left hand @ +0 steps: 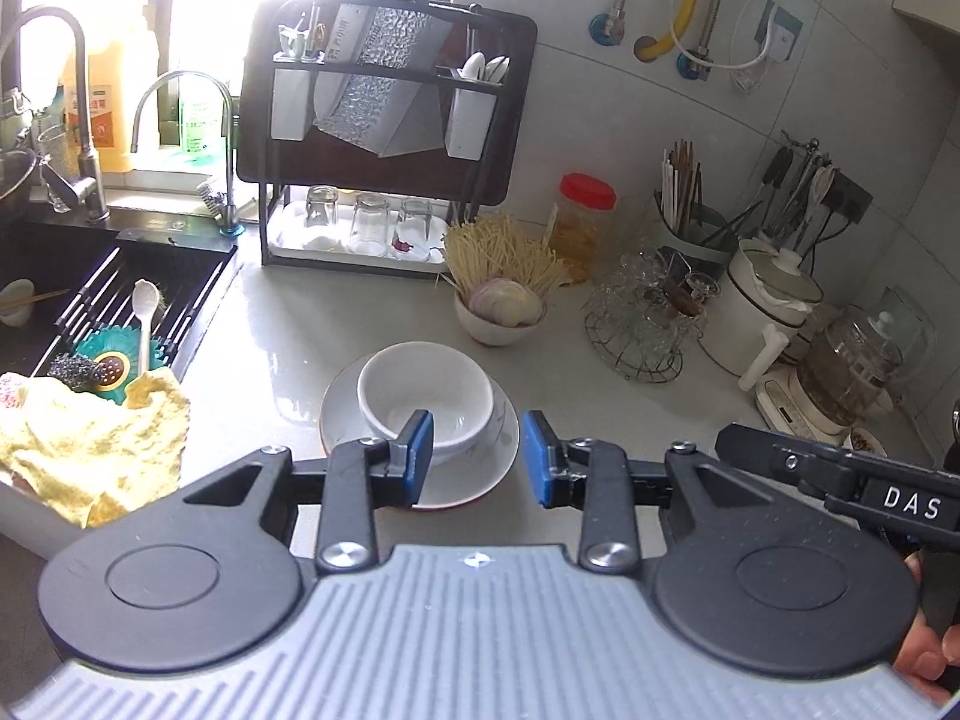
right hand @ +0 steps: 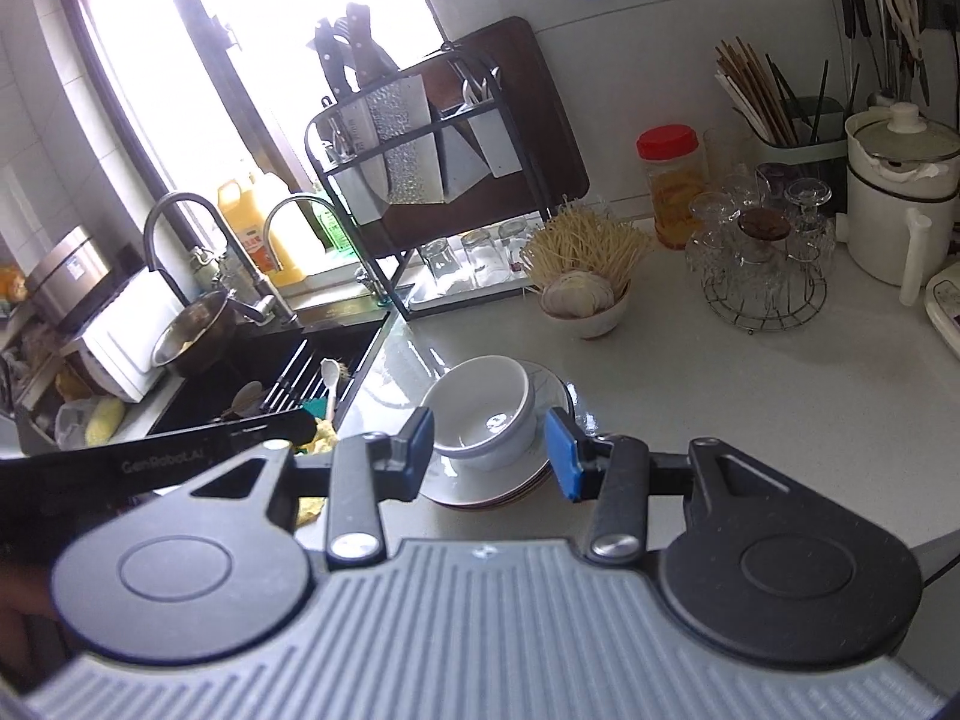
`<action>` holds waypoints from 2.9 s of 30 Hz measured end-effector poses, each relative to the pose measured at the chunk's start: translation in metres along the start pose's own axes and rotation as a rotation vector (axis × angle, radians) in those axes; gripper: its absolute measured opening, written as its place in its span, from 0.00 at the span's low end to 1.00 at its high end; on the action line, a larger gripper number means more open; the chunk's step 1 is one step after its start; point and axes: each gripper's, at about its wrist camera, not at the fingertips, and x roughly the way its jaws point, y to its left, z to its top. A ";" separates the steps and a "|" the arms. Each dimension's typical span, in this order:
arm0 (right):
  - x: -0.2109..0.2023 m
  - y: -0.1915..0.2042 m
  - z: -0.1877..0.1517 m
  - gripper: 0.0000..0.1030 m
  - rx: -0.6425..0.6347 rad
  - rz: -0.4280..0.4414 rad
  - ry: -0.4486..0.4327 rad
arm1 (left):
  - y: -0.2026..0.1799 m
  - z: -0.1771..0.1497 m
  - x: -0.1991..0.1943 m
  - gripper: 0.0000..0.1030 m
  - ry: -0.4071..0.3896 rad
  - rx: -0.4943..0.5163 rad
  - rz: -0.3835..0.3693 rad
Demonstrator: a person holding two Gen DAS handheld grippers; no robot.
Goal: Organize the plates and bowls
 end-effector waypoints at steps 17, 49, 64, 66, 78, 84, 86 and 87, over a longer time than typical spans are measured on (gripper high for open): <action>-0.037 -0.003 -0.031 0.44 -0.083 -0.029 -0.013 | -0.012 -0.047 -0.036 0.42 -0.005 -0.024 0.007; -0.050 -0.024 -0.063 0.61 -0.067 -0.074 -0.037 | -0.024 -0.078 -0.047 0.66 -0.014 -0.004 0.017; -0.049 -0.024 -0.058 0.74 -0.088 -0.062 -0.052 | -0.026 -0.077 -0.041 0.95 -0.021 0.013 0.077; -0.050 -0.026 -0.057 0.74 -0.087 -0.068 -0.052 | -0.025 -0.077 -0.042 0.95 -0.028 0.009 0.090; -0.047 -0.027 -0.055 0.89 -0.082 -0.081 -0.039 | -0.018 -0.082 -0.046 0.97 -0.022 -0.019 0.133; -0.046 -0.021 -0.058 0.89 -0.095 -0.071 -0.038 | -0.017 -0.086 -0.050 0.97 -0.024 -0.012 0.152; -0.047 -0.019 -0.059 0.89 -0.105 -0.079 -0.045 | -0.017 -0.086 -0.052 0.97 -0.033 -0.007 0.158; -0.048 -0.019 -0.059 0.89 -0.108 -0.080 -0.047 | -0.016 -0.086 -0.052 0.97 -0.032 -0.008 0.168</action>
